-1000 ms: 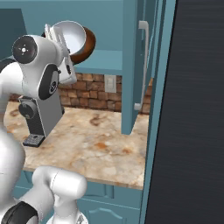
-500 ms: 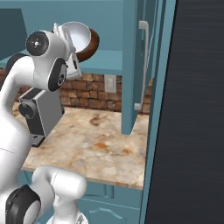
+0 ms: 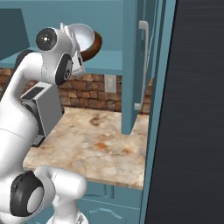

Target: Pick up the bowls on the counter and stack them on top of one another in the open cabinet. Place the smaller bowl on top of the larger bowl.

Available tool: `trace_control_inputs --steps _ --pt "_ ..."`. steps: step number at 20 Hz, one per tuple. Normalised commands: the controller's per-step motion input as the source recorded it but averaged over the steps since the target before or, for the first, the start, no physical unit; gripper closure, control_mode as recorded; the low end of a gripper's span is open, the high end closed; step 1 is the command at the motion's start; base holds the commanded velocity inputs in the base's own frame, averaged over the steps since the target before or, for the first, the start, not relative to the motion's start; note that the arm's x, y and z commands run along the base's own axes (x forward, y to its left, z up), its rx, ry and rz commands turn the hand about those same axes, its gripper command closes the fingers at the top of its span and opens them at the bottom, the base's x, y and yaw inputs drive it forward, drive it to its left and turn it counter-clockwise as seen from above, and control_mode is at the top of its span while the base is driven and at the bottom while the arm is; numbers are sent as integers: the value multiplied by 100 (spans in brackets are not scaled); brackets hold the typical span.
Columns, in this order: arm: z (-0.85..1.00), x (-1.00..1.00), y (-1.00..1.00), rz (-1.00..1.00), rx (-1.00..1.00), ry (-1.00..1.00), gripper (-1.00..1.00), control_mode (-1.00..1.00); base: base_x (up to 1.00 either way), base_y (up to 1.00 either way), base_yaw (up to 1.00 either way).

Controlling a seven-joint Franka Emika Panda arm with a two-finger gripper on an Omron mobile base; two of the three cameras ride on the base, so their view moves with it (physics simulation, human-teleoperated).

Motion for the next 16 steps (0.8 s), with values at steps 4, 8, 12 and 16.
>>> trace_control_inputs --steps 4,8,12,16 --pt "-4 10 0 0 -2 0 100 -100 0 0 0" --pt "0 2 0 0 0 0 100 -100 0 0 0" --pt "-2 18 0 0 0 1 100 -100 0 0 0" --pt "0 36 0 0 0 3 100 -100 0 0 0"
